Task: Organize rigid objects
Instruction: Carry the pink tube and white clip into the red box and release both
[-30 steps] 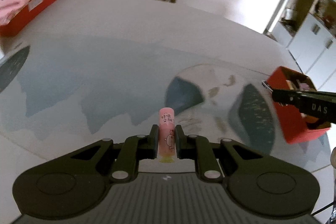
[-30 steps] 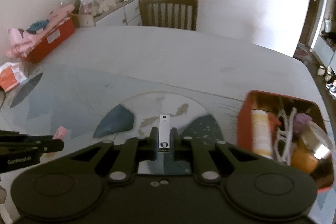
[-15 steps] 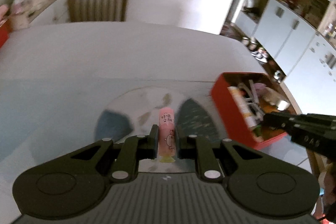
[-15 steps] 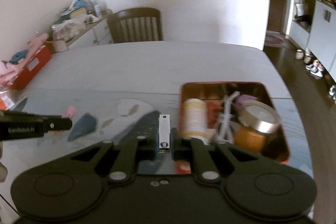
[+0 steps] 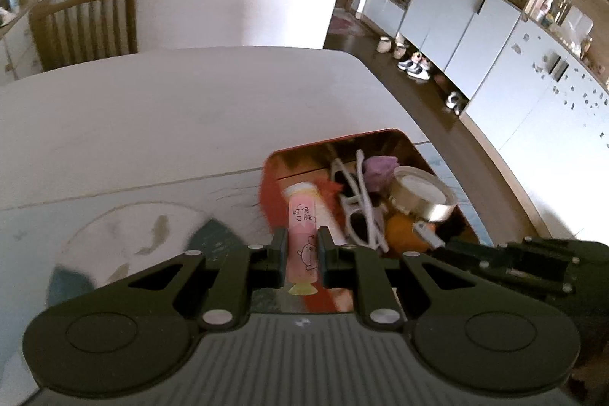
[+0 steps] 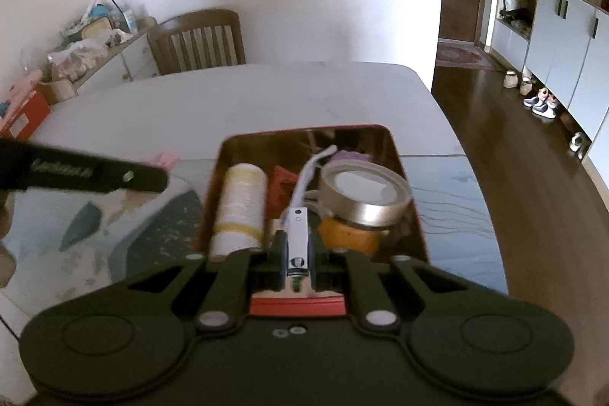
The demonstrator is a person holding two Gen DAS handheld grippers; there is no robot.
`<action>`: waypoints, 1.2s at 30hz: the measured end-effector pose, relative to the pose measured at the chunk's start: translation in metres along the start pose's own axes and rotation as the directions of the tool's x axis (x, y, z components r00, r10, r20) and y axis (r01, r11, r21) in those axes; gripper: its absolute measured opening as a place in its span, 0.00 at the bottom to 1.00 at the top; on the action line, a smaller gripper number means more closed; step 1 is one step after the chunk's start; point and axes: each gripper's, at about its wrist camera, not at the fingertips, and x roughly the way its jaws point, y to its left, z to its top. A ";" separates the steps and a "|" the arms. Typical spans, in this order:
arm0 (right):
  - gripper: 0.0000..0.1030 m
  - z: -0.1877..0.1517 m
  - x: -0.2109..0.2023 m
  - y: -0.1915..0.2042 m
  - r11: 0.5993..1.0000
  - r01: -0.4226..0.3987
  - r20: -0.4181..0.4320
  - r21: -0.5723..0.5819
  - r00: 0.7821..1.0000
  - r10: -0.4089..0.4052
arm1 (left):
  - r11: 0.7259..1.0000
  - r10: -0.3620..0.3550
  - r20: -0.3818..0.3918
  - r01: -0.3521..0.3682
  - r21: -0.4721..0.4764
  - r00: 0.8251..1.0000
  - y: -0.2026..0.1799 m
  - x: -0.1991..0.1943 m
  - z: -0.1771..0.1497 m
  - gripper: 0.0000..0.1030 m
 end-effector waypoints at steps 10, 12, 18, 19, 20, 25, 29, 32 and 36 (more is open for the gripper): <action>0.10 0.000 0.022 -0.007 0.988 -0.080 -0.065 -0.129 0.995 0.072 | 1.000 -0.016 -0.076 0.017 0.007 0.997 -0.024 0.065 0.029 0.15; 0.10 0.001 0.029 -0.007 0.984 -0.097 -0.086 -0.147 0.993 0.085 | 1.000 -0.019 -0.091 0.020 0.011 0.996 -0.027 0.077 0.030 0.15; 0.10 -0.001 0.044 -0.010 0.976 -0.130 -0.131 -0.176 0.985 0.108 | 1.000 0.008 -0.126 -0.005 0.025 0.992 -0.034 0.101 0.031 0.15; 0.10 -0.002 0.045 -0.010 0.975 -0.134 -0.137 -0.178 0.984 0.111 | 1.000 0.007 -0.132 -0.003 0.024 0.991 -0.034 0.103 0.031 0.15; 0.10 -0.002 0.047 -0.011 0.975 -0.135 -0.143 -0.177 0.984 0.110 | 1.000 0.010 -0.139 -0.007 0.026 0.990 -0.035 0.106 0.030 0.15; 0.10 -0.006 0.052 -0.010 0.973 -0.148 -0.166 -0.176 0.979 0.119 | 0.999 0.016 -0.165 -0.011 0.034 0.986 -0.039 0.117 0.030 0.15; 0.10 -0.005 0.054 -0.012 0.976 -0.152 -0.172 -0.158 0.977 0.125 | 0.999 0.020 -0.176 -0.013 0.040 0.984 -0.042 0.123 0.028 0.15; 0.13 -0.005 0.053 -0.013 0.977 -0.157 -0.173 -0.147 0.976 0.131 | 1.000 0.012 -0.184 -0.007 0.030 0.983 -0.043 0.126 0.029 0.15; 0.18 -0.002 0.051 -0.016 0.980 -0.164 -0.170 -0.116 0.975 0.143 | 1.000 0.008 -0.184 -0.005 0.014 0.983 -0.040 0.124 0.028 0.15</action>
